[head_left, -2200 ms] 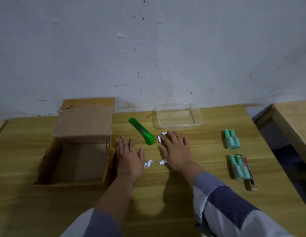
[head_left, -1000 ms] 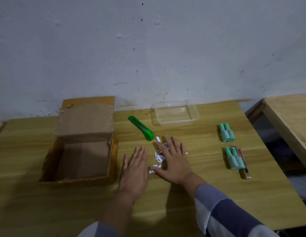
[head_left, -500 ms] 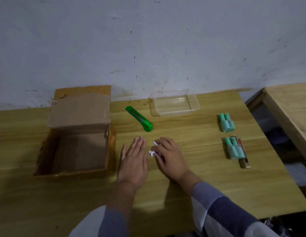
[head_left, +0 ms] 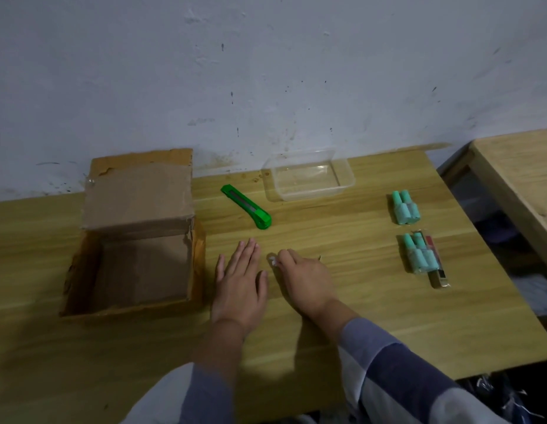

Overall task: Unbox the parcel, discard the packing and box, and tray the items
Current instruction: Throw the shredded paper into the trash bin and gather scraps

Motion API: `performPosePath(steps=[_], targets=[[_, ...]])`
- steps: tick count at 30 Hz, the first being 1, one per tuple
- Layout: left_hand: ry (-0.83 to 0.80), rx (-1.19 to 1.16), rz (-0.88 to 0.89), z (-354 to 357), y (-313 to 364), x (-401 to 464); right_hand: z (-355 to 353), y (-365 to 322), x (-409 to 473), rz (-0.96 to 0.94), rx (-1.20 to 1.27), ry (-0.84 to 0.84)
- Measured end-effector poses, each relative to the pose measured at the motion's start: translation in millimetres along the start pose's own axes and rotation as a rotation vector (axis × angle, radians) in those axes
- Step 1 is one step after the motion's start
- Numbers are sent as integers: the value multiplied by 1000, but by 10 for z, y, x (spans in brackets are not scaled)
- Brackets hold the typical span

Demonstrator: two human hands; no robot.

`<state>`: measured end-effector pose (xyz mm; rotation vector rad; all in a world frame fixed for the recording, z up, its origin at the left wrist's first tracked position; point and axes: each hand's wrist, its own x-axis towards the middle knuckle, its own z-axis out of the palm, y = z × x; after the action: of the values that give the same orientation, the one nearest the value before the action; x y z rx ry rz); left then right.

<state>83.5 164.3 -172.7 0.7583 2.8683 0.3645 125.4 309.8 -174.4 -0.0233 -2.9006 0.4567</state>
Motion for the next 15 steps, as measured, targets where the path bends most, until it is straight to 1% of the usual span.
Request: performPosePath(steps=[2, 4, 7, 11, 13, 15], targets=[[4, 12, 1, 14, -5, -2, -30, -21, 10, 80, 25, -32], [1, 29, 9, 21, -10, -9, -111, -12, 44, 282, 128, -31], [-18, 41, 30, 9, -13, -17, -323, 41, -5, 506, 240, 93], [-73, 22, 52, -33, -22, -37, -590, 118, -313, 676, 259, 160], [-102, 12, 108, -82, -7, -47, -673, 158, -534, 780, 238, 221], [-130, 23, 223, -126, 61, -60, -719, 174, -785, 899, 194, 291]])
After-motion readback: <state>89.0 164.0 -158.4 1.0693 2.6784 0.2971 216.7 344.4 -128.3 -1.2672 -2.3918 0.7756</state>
